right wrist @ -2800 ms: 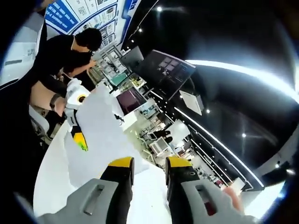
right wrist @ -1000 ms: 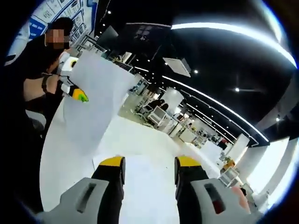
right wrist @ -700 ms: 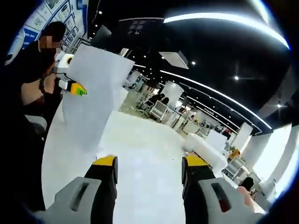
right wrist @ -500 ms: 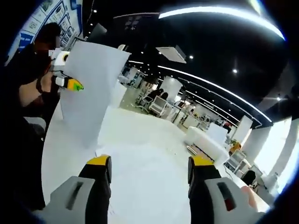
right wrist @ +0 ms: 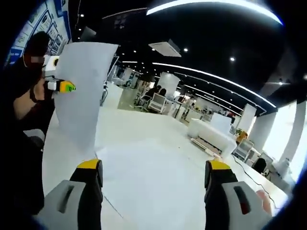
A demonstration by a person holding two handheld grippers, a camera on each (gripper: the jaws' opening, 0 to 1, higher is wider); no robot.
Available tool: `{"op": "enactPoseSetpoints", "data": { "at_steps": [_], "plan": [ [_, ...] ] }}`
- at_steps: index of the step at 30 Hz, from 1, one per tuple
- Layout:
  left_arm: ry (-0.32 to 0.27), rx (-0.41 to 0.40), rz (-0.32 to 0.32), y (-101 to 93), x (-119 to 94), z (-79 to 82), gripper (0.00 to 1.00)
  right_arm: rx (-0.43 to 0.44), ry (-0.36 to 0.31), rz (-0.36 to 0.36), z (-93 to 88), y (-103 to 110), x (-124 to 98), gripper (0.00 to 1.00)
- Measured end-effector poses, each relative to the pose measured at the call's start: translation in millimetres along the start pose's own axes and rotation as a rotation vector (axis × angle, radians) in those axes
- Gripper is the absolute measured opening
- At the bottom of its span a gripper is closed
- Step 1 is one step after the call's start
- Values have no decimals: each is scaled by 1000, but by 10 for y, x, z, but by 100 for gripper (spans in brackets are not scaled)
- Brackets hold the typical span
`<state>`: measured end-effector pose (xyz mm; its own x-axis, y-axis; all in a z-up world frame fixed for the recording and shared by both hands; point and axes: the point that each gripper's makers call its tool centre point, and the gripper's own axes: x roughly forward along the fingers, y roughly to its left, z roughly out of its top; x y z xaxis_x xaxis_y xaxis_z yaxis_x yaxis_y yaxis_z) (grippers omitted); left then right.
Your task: Organize the stack of printing papers by aligning and flattening the scattered papers on the table
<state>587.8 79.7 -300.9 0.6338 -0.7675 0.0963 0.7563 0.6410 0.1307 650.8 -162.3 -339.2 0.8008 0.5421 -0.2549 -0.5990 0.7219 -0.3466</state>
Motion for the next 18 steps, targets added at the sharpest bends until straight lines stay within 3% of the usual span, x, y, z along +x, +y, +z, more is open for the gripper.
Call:
{"op": "enactPoseSetpoints", "data": {
  "at_steps": [18],
  "plan": [
    [4, 9, -2, -13, -2, 1, 6, 134, 45, -63, -332, -84, -92, 86]
  ]
}}
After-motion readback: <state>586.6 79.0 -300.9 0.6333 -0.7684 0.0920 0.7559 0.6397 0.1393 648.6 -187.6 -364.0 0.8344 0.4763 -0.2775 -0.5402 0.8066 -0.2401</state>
